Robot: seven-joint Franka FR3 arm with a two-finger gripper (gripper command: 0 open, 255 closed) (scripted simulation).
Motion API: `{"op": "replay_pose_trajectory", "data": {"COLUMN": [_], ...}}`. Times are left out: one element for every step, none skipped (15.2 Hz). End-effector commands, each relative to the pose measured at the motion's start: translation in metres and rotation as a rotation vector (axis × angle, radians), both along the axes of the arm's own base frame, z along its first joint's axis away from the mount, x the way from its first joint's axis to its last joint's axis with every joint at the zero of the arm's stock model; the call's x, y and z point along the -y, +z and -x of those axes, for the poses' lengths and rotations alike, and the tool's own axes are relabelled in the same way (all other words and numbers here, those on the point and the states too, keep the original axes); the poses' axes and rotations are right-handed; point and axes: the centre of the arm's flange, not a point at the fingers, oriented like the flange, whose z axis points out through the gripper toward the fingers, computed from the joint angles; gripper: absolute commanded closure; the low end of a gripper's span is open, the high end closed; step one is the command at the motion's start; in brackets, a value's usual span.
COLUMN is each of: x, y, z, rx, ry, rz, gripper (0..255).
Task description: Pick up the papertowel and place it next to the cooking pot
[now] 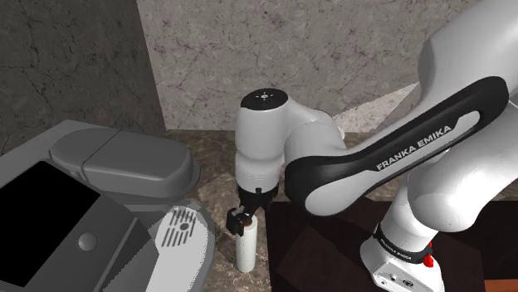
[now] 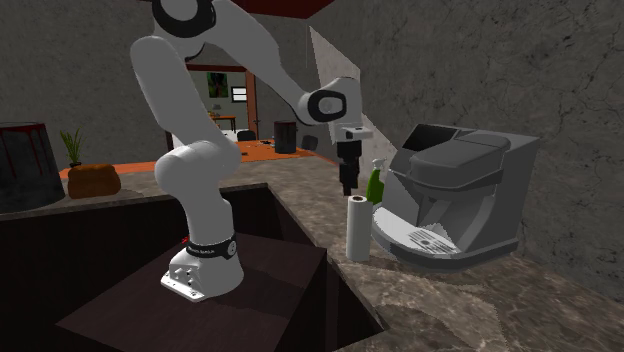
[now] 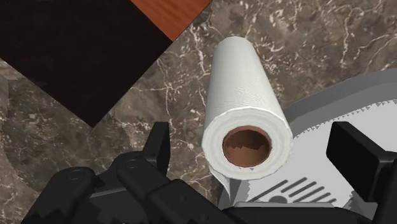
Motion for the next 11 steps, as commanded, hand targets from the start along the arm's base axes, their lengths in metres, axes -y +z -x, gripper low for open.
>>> {"op": "replay_pose_trajectory", "data": {"x": [-0.003, -0.003, -0.002, -0.002, -0.002, -0.001, -0.001, -0.001, -0.001, -0.001, -0.001], "y": [-0.012, -0.017, -0.022, -0.028, -0.033, -0.038, -0.041, -0.041, -0.041, -0.041, -0.041], "z": [-0.002, -0.002, -0.003, -0.003, -0.004, -0.004, -0.005, -0.005, -0.004, -0.005, -0.005], "rx": [0.002, 0.002, 0.002, 0.002, 0.002, 0.002, 0.002, 0.002, 0.002, 0.002, 0.002], "ry": [-0.001, -0.001, -0.001, -0.001, -0.001, -0.001, -0.001, -0.001, -0.001, -0.001, -0.001], "rz": [-0.002, -0.002, -0.002, -0.002, -0.002, -0.002, -0.002, -0.002, -0.002, -0.002, -0.002], "gripper": [0, 0, 0, 0, 0, 0, 0, 0, 0, 0, 0]}}
